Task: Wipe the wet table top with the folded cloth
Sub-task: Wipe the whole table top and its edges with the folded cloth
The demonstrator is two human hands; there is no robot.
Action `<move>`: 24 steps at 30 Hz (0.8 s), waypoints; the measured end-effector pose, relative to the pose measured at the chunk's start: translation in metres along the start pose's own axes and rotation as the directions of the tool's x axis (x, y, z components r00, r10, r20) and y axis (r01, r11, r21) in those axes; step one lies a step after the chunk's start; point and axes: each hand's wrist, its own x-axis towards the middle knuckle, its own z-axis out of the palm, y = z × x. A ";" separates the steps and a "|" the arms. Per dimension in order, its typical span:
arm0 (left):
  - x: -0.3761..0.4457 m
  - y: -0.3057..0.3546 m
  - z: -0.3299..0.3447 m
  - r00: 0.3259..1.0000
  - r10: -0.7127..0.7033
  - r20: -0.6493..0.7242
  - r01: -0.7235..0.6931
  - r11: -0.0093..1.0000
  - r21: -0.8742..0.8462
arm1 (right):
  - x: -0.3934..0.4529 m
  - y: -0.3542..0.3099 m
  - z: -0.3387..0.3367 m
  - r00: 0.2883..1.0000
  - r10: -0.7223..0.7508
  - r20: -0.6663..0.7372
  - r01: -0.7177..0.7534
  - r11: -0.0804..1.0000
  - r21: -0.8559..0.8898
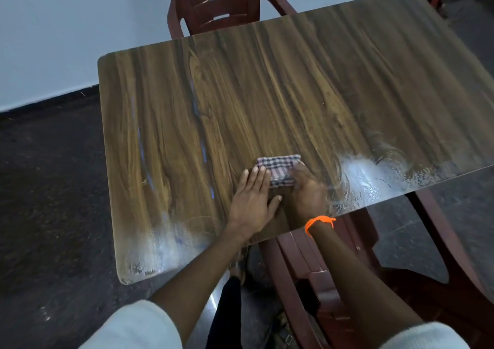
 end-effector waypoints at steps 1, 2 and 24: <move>-0.002 -0.005 0.001 1.000 -0.009 -0.008 0.009 1.000 -0.012 | 0.001 -0.005 0.004 1.000 -0.006 0.010 0.006 1.000 0.011; -0.009 -0.009 0.003 1.000 -0.019 -0.015 0.019 0.999 -0.029 | -0.002 -0.009 0.008 1.000 -0.013 0.025 0.012 1.000 0.017; -0.074 0.033 0.015 0.985 -0.169 -0.039 0.167 0.985 -0.050 | -0.060 -0.014 -0.020 0.981 -0.062 0.182 0.053 0.997 0.053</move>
